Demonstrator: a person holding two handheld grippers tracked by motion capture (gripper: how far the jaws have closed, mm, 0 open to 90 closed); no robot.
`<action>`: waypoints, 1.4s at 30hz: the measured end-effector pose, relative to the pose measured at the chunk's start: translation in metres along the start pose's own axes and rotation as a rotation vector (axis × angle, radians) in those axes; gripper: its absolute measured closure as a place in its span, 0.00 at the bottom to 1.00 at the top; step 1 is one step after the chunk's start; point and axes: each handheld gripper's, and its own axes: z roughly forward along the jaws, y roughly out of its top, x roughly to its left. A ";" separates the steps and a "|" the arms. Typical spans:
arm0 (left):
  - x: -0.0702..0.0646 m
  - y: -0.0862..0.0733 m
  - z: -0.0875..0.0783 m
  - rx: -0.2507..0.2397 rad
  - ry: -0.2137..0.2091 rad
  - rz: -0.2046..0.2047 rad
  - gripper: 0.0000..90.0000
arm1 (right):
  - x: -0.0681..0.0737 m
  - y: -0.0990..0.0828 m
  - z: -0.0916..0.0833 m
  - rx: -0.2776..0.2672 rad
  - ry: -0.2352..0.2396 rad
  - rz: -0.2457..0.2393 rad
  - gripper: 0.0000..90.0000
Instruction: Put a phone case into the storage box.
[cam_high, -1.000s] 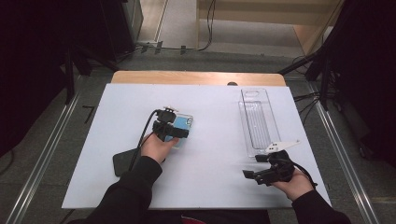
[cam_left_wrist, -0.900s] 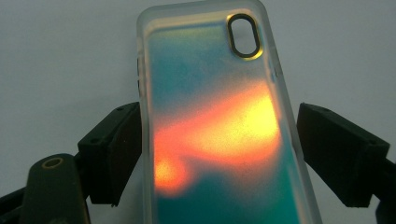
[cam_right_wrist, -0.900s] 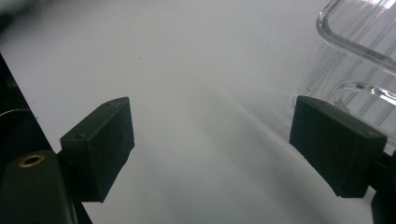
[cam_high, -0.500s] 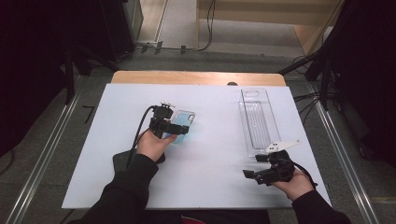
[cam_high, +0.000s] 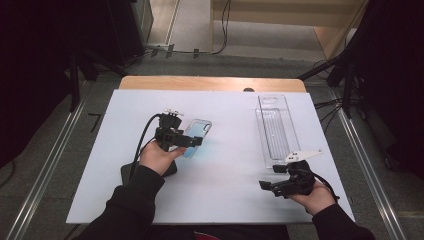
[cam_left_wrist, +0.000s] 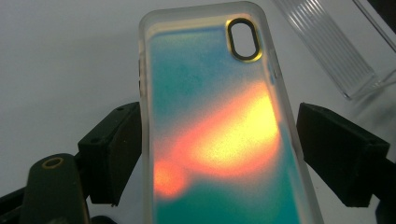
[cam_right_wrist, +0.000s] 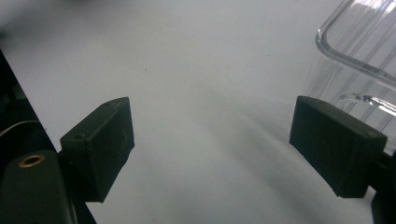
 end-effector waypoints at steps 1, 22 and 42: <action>-0.001 -0.001 -0.001 -0.002 -0.011 -0.003 0.18 | 0.001 0.001 0.000 -0.003 0.000 0.003 0.13; -0.029 -0.035 -0.010 -0.079 -0.080 0.033 0.18 | 0.032 0.031 0.001 -0.068 0.035 0.018 0.13; -0.048 -0.059 0.010 -0.231 -0.030 0.099 0.18 | 0.044 0.072 0.015 -0.098 0.042 0.058 0.14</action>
